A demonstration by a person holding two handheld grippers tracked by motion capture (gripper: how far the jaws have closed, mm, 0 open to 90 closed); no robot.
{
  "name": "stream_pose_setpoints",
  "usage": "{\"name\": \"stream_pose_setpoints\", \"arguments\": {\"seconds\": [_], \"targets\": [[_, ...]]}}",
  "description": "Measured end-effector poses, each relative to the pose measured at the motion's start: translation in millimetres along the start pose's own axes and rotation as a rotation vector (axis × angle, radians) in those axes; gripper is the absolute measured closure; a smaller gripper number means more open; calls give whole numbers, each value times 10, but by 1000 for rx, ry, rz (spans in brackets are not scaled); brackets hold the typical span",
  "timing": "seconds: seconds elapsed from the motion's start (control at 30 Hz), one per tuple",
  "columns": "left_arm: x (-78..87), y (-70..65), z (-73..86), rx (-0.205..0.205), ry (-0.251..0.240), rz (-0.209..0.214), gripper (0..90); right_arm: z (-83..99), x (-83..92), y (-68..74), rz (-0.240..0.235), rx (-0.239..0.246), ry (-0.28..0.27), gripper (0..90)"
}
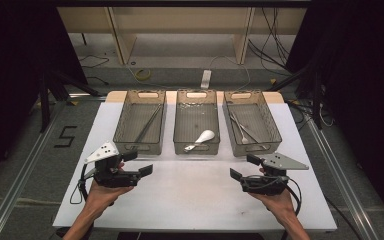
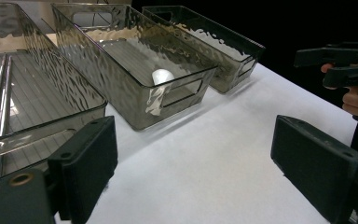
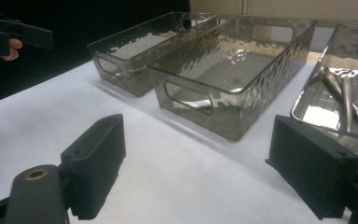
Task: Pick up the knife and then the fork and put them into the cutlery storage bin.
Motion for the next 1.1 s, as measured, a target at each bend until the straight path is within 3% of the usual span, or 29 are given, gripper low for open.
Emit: {"name": "stream_pose_setpoints", "arguments": {"seconds": [0.5, 1.1], "targets": [[11, -23, 17, -12, 10, 5, 126, 144, 114, -4, 20, -21, -13, 189], [30, -72, 47, -24, 10, 17, 118, 294, 151, 29, 43, -40, 39, 170]]}}
Point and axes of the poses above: each handheld gripper's, and its own axes: x roughly backward along the jaws, z roughly out of its underside, y roughly to its left, the point moved 4 cm from there along -x, roughly forward along the jaws, and after that the axes turned 12 degrees about -z, right-handed, at the moved point
